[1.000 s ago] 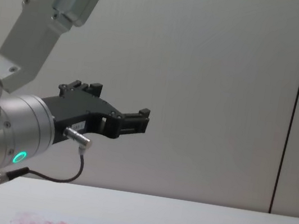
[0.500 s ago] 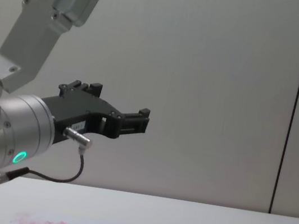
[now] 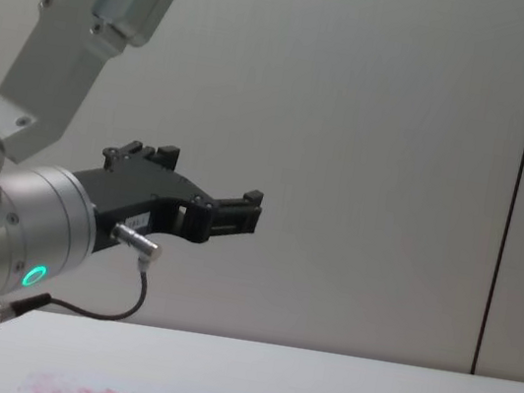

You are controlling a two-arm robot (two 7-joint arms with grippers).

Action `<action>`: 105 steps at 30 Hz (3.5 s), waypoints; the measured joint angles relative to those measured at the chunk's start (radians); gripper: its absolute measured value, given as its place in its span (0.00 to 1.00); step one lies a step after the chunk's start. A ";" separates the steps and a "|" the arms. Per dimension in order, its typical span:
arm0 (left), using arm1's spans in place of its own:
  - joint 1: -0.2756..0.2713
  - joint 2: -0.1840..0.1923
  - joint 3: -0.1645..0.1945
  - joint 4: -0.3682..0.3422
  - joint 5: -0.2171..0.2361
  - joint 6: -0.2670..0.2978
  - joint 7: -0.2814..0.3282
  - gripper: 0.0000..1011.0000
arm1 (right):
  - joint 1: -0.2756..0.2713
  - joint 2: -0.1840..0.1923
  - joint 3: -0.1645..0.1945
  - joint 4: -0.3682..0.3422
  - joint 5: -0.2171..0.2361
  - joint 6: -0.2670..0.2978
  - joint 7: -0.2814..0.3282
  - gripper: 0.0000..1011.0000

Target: Use the one hand to pick up the stamp and affix it onto the A4 paper.

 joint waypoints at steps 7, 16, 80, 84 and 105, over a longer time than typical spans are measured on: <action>0.000 0.000 0.000 0.000 0.000 0.000 0.000 0.99 | 0.042 -0.027 -0.013 0.048 -0.029 0.031 0.023 0.99; 0.000 0.000 0.000 0.000 0.000 0.000 0.000 0.99 | 0.102 -0.063 -0.028 0.114 -0.068 0.054 0.060 0.99; 0.000 0.000 0.000 0.000 0.000 0.000 0.000 0.99 | 0.241 -0.156 -0.073 0.158 -0.133 -0.009 0.211 0.22; 0.000 0.000 0.000 0.000 0.000 0.000 0.000 0.99 | 0.264 -0.179 -0.088 0.162 -0.133 -0.010 0.243 0.22; 0.000 0.000 0.000 0.000 0.000 0.000 0.000 0.99 | 0.424 -0.323 -0.193 0.422 -0.231 0.062 0.438 0.22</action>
